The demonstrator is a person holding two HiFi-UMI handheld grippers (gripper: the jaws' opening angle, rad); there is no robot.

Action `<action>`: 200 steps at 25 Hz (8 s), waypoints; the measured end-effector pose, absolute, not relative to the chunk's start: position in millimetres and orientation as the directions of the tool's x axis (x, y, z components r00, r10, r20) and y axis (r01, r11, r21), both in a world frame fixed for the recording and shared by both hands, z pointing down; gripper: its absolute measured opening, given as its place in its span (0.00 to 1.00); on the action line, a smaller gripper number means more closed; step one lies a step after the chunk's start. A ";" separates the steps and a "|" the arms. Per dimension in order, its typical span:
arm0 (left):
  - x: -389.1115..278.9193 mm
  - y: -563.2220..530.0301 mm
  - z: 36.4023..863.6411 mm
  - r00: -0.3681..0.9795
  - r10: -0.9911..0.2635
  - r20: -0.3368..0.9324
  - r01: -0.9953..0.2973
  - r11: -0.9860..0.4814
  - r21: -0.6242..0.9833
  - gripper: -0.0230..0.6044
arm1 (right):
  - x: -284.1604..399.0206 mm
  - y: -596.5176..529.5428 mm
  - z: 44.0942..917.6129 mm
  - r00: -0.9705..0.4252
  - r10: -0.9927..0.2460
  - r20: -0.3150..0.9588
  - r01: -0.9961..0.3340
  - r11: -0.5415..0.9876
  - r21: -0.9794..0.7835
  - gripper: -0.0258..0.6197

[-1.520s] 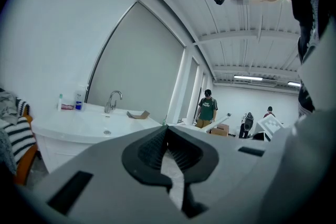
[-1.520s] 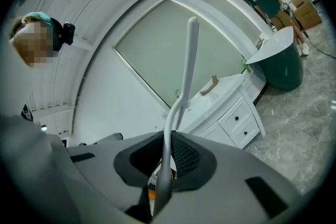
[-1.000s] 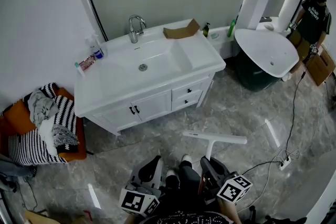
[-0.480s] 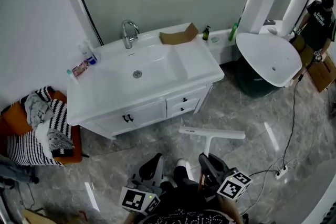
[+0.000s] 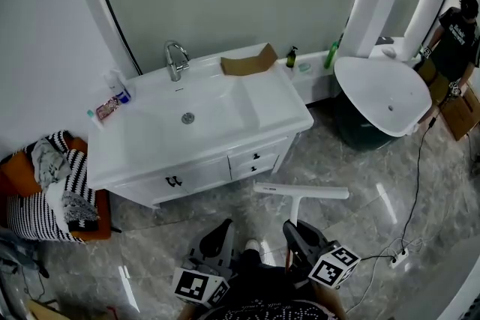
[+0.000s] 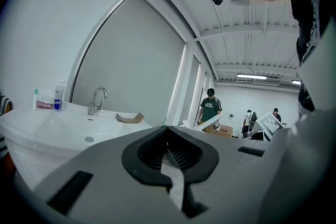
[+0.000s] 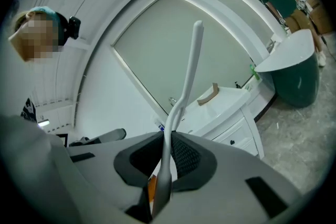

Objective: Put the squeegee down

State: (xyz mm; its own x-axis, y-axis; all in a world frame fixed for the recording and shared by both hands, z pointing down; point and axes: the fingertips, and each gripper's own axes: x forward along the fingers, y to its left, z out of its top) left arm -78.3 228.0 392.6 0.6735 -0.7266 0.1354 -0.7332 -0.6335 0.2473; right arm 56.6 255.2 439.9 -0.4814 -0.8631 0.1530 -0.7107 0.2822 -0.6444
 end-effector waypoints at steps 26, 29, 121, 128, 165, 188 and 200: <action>-46.4 49.4 397.0 0.729 -0.660 0.179 -0.684 -0.697 0.217 0.04 | 62.1 78.2 425.1 -0.370 -0.905 0.209 -0.881 0.271 -0.389 0.12; -44.5 22.4 407.0 0.704 -0.669 0.239 -0.708 -0.688 0.160 0.04 | 60.1 50.4 420.9 -0.331 -0.915 0.230 -0.929 0.272 -0.251 0.12; 53.0 -183.5 423.6 0.491 -0.828 0.269 -0.871 -0.467 0.153 0.04 | 172.8 -280.1 611.6 -0.597 -0.698 0.396 -0.668 0.158 -0.728 0.12; 51.6 -186.8 426.2 0.493 -0.826 0.274 -0.870 -0.468 0.154 0.04 | 184.8 -285.9 633.2 -0.577 -0.692 0.433 -0.652 0.072 -0.755 0.12; 55.3 -180.5 405.7 0.518 -0.826 0.222 -0.855 -0.493 0.162 0.04 | 194.6 -284.4 461.6 -0.474 -0.844 0.251 -0.863 0.389 -0.322 0.16; 62.9 -130.1 419.9 0.577 -0.789 0.209 -0.814 -0.535 0.227 0.04 | 155.3 -135.0 427.4 -0.497 -0.845 0.197 -0.864 0.460 -0.206 0.07; 55.2 -118.4 423.1 0.663 -0.706 0.249 -0.748 -0.634 0.194 0.04 | 126.0 -116.0 426.7 -0.468 -0.851 0.239 -0.881 0.426 -0.206 0.07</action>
